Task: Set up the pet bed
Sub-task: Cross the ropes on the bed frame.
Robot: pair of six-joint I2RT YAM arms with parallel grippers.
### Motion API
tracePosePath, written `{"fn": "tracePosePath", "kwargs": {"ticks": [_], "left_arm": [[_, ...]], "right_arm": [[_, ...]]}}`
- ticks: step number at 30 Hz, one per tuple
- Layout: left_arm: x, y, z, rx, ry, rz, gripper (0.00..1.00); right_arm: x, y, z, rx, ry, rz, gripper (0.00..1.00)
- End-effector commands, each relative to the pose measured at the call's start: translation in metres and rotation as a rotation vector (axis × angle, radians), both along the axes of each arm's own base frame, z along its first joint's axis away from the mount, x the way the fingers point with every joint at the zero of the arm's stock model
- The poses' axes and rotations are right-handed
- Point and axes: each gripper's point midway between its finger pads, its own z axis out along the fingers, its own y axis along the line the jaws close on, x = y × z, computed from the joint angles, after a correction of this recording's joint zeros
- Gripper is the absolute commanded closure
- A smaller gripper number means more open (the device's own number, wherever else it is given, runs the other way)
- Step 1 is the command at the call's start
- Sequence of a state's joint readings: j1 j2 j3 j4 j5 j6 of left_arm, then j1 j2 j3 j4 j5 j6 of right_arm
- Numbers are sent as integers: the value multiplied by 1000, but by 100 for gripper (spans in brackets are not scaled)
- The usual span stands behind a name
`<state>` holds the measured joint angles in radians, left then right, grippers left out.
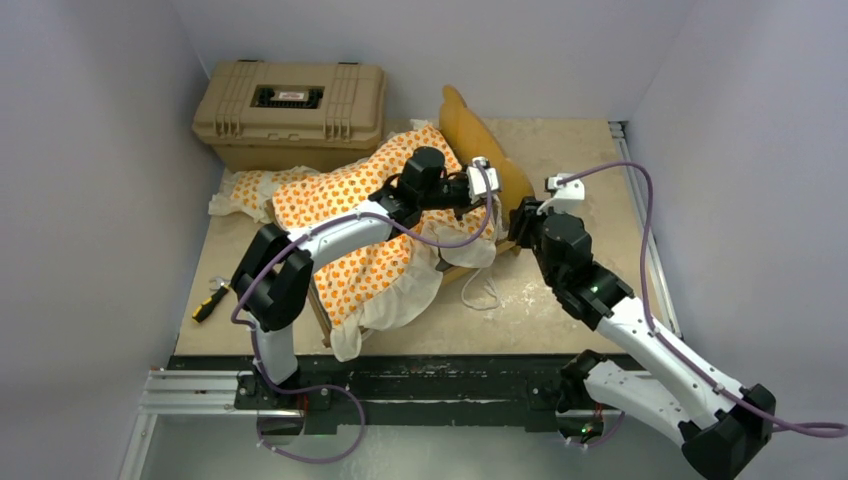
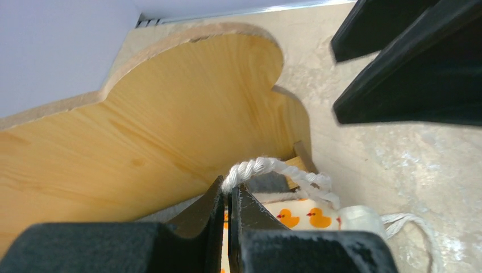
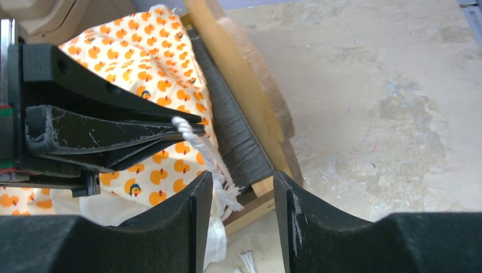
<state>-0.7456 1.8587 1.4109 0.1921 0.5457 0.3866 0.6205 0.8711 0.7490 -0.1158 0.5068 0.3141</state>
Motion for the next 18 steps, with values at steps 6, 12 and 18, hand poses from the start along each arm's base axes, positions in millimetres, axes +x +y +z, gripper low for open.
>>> {"fn": "tracePosePath", "kwargs": {"ticks": [6,12,18], "left_arm": [[18,12,-2,95,-51,98,100],[-2,-14,-14,109,-37,42,100],[9,-22,-14,110,-50,101,100]], "right_arm": [[0,-17,-1,90,12,-134,50],[-1,-27,-15,137,62,-232,41],[-5,-29,-31,202,128,-265,35]]}}
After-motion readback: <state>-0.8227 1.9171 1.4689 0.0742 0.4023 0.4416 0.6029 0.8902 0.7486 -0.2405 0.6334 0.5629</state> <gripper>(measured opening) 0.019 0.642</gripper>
